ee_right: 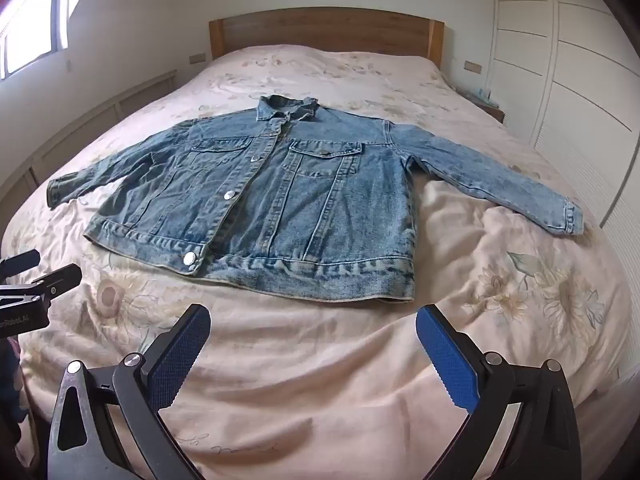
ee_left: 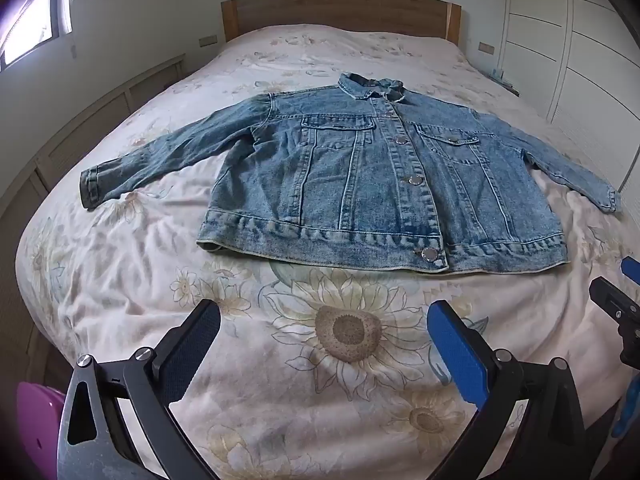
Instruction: Fold large clothes
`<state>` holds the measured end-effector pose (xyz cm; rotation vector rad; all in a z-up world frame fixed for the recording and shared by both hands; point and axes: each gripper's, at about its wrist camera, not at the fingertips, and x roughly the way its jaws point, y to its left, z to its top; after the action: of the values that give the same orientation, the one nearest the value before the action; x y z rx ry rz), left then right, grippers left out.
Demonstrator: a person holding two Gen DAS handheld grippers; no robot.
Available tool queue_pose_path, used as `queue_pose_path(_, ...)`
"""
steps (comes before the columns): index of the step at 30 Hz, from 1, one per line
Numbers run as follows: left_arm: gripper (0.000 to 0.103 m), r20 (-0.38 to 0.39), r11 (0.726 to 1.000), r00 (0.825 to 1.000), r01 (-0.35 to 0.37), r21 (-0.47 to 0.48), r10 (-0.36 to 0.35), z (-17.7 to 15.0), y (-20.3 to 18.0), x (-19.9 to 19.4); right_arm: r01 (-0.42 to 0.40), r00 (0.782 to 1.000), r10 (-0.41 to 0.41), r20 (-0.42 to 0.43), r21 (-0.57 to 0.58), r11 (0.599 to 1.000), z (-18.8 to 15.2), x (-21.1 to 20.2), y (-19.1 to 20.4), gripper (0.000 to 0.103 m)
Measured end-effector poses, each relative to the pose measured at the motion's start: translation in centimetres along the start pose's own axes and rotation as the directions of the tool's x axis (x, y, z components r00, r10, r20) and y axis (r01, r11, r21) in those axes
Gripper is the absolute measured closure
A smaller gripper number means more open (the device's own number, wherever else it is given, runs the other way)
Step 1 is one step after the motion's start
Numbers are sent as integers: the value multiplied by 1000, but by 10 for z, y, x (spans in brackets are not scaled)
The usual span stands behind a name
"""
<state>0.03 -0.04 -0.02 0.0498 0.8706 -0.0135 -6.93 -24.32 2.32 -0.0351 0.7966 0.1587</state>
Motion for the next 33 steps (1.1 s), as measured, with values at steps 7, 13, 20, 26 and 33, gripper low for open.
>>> queue_pose_path(7,1,-1,1000,1000,4,16,-4,-2,-9,-3,-7,1000,7,2,9,1000,-1,-2,-3,0)
queue_pose_path(13,1,-5,999,1000,23,41,-23,1,-17,2,2,1000,-2,0,17,1000,-2,-5,-11,0)
queue_pose_path(20,1,19,998,999,26,57,-28,3,-26,-1,30,1000,-30,-10,29,999,-3,0,-12,0)
queue_pose_path(26,1,26,997,999,19,71,-21,4,-31,-1,43,999,-42,-18,38,998,-6,1,-15,0)
queue_pose_path(33,1,12,996,999,40,77,-41,1,-37,0,65,998,-65,-23,37,997,-8,2,-16,0)
